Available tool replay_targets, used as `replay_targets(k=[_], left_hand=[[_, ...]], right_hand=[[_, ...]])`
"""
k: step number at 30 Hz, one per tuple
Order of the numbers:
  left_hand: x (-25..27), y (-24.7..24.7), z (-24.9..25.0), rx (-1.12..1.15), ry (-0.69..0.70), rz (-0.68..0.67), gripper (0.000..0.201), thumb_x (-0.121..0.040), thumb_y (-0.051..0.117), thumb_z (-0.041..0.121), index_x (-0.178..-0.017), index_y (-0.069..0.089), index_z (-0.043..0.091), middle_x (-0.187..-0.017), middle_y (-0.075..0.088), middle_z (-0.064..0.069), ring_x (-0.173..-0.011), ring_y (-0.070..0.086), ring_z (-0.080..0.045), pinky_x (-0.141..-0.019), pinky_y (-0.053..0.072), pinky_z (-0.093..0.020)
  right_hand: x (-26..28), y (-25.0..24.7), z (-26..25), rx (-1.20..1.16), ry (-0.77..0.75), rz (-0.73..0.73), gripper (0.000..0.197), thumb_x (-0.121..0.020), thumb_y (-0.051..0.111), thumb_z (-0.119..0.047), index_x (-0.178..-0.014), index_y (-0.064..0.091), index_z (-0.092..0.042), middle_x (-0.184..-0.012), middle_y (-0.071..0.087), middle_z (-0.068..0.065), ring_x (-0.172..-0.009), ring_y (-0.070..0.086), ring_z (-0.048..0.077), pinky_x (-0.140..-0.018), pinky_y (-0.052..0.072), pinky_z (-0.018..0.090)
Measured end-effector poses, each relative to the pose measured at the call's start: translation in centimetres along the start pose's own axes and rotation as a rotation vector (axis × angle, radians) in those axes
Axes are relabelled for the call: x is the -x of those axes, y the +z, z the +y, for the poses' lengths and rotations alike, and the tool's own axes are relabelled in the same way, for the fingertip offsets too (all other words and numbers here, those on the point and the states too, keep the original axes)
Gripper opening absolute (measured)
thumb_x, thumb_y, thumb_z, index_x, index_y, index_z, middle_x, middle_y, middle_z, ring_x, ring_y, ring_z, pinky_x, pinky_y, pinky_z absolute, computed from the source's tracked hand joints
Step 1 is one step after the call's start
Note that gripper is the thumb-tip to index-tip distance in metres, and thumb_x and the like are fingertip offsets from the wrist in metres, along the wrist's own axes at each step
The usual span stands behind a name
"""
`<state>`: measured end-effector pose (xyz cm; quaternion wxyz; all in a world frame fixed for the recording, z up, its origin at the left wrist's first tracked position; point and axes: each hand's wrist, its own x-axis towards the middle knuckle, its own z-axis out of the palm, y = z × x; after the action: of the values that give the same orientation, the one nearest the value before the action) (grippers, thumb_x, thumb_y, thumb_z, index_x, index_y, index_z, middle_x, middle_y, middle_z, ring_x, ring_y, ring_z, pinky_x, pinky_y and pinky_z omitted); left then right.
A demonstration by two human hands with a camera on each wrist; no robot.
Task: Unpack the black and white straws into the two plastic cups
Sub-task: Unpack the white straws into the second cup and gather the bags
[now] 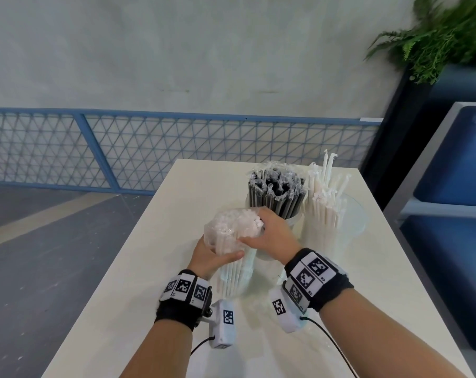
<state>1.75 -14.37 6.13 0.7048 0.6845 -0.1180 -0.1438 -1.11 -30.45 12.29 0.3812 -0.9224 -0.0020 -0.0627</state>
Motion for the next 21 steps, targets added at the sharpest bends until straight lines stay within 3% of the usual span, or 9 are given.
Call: replay_targets(k=[2, 4, 7, 10, 15, 19, 21], left_hand=[[-0.1, 0.0, 0.1, 0.023, 0.013, 0.011, 0.045, -0.059, 0.08, 0.006, -0.1, 0.064, 0.016, -0.088, 0.074, 0.003, -0.089, 0.07, -0.013, -0.078, 0.056, -0.027], [-0.1, 0.2, 0.1, 0.052, 0.02, 0.008, 0.041, -0.066, 0.074, -0.004, -0.1, 0.063, 0.015, -0.088, 0.074, 0.003, -0.09, 0.07, -0.013, -0.076, 0.056, -0.024], [-0.3, 0.5, 0.1, 0.063, 0.024, -0.003, 0.043, -0.069, 0.072, -0.008, -0.105, 0.063, 0.013, -0.098, 0.073, -0.003, -0.095, 0.069, -0.016, -0.08, 0.055, -0.025], [-0.4, 0.8, 0.2, 0.064, 0.033, -0.025, 0.048, -0.07, 0.073, -0.007, -0.114, 0.059, 0.006, -0.107, 0.069, -0.01, -0.102, 0.067, -0.019, -0.083, 0.055, -0.026], [-0.4, 1.0, 0.5, 0.029, 0.05, -0.031, 0.047, -0.068, 0.074, -0.006, -0.111, 0.061, 0.009, -0.1, 0.071, -0.001, -0.094, 0.068, -0.011, -0.074, 0.053, -0.018], [-0.6, 1.5, 0.6, 0.01, 0.052, -0.012, 0.047, -0.064, 0.078, -0.001, -0.105, 0.063, 0.017, -0.101, 0.071, 0.0, -0.096, 0.068, -0.01, -0.077, 0.054, -0.02], [-0.6, 1.7, 0.5, 0.029, 0.045, -0.018, 0.049, -0.065, 0.078, -0.003, -0.107, 0.063, 0.017, -0.102, 0.071, 0.001, -0.097, 0.068, -0.01, -0.077, 0.054, -0.022]], right_hand=[[-0.1, 0.3, 0.2, 0.009, 0.02, -0.012, 0.067, -0.073, 0.076, -0.029, -0.129, 0.049, -0.005, -0.129, 0.052, 0.01, -0.117, 0.052, 0.023, -0.097, 0.04, 0.026], [-0.2, 0.6, 0.4, -0.004, 0.028, -0.02, 0.067, -0.073, 0.076, -0.031, -0.128, 0.05, -0.002, -0.13, 0.051, 0.01, -0.118, 0.052, 0.023, -0.1, 0.041, 0.028], [-0.1, 1.1, 0.6, -0.114, 0.055, 0.027, 0.061, -0.071, 0.077, -0.029, -0.12, 0.055, 0.0, -0.123, 0.054, 0.009, -0.112, 0.054, 0.023, -0.096, 0.044, 0.031], [0.5, 1.8, 0.6, -0.329, 0.133, 0.138, 0.045, -0.069, 0.079, -0.023, -0.106, 0.057, -0.009, -0.112, 0.062, 0.009, -0.101, 0.061, 0.022, -0.087, 0.052, 0.033], [0.7, 2.2, 0.9, -0.475, 0.167, 0.199, 0.044, -0.068, 0.079, -0.016, -0.106, 0.057, -0.009, -0.104, 0.065, 0.011, -0.094, 0.065, 0.025, -0.082, 0.055, 0.037], [0.9, 2.1, 0.9, -0.615, 0.17, 0.27, 0.032, -0.071, 0.075, -0.01, -0.098, 0.057, -0.012, -0.097, 0.066, 0.013, -0.091, 0.065, 0.027, -0.08, 0.055, 0.04], [1.1, 1.8, 0.6, -0.654, 0.16, 0.298, 0.024, -0.074, 0.073, -0.009, -0.091, 0.058, -0.017, -0.095, 0.066, 0.013, -0.086, 0.064, 0.021, -0.078, 0.054, 0.035]])
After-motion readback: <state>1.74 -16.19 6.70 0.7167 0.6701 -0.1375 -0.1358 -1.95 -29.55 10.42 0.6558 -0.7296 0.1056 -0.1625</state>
